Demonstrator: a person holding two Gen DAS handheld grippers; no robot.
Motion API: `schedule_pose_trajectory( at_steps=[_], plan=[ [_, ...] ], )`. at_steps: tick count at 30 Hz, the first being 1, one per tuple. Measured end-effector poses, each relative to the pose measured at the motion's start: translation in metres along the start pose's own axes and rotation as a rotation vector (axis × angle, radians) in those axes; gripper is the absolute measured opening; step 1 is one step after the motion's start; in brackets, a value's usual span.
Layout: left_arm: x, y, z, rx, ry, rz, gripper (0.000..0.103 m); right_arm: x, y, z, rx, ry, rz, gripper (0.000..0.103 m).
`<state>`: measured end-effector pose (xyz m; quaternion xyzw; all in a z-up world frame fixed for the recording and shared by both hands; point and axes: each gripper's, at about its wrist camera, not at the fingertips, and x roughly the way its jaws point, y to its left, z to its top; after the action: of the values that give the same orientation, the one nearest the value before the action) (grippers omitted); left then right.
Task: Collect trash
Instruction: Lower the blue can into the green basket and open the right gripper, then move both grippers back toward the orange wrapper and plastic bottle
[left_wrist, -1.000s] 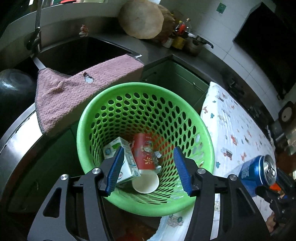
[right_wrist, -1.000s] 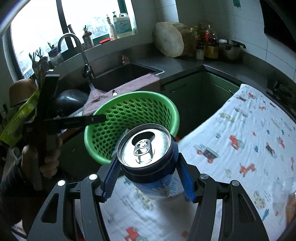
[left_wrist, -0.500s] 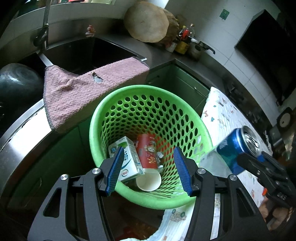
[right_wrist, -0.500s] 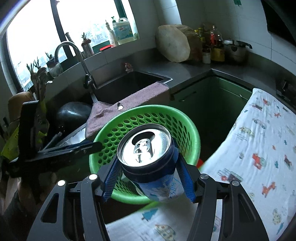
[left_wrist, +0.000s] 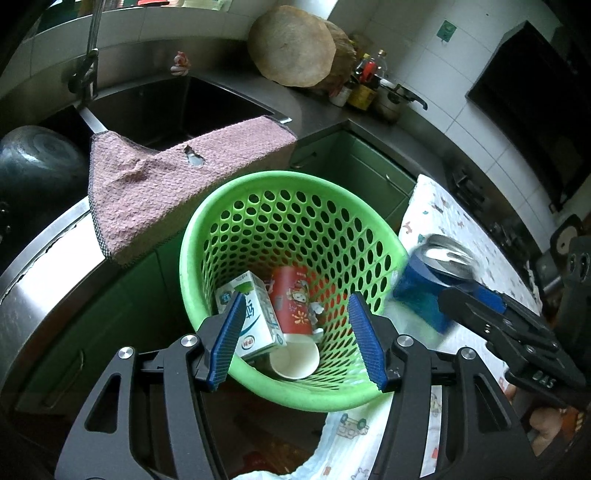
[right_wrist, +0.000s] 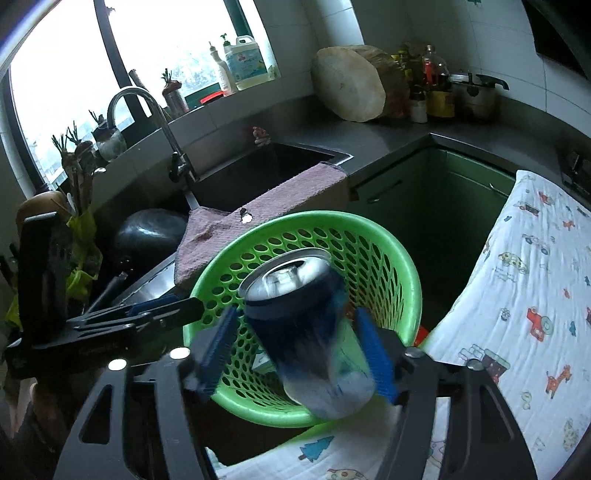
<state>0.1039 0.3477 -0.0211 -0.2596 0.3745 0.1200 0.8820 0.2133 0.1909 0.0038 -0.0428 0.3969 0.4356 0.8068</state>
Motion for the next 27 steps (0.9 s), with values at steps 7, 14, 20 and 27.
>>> schedule_pose_trajectory(
  at_steps=[7,14,20,27],
  plan=[
    [0.000,-0.006,-0.002,0.001,0.007,-0.006,0.058,-0.015,-0.001,0.000,-0.007,-0.020,-0.004,0.071],
    [-0.004,-0.027,-0.005,0.030,0.010,-0.019,0.061,-0.046,-0.012,-0.012,0.001,-0.046,-0.031,0.072],
    [-0.010,-0.058,-0.012,0.078,-0.002,-0.037,0.067,-0.082,-0.032,-0.027,0.021,-0.073,-0.088,0.075],
    [-0.013,-0.103,-0.024,0.147,0.004,-0.067,0.069,-0.130,-0.066,-0.053,0.067,-0.090,-0.177,0.078]
  ],
)
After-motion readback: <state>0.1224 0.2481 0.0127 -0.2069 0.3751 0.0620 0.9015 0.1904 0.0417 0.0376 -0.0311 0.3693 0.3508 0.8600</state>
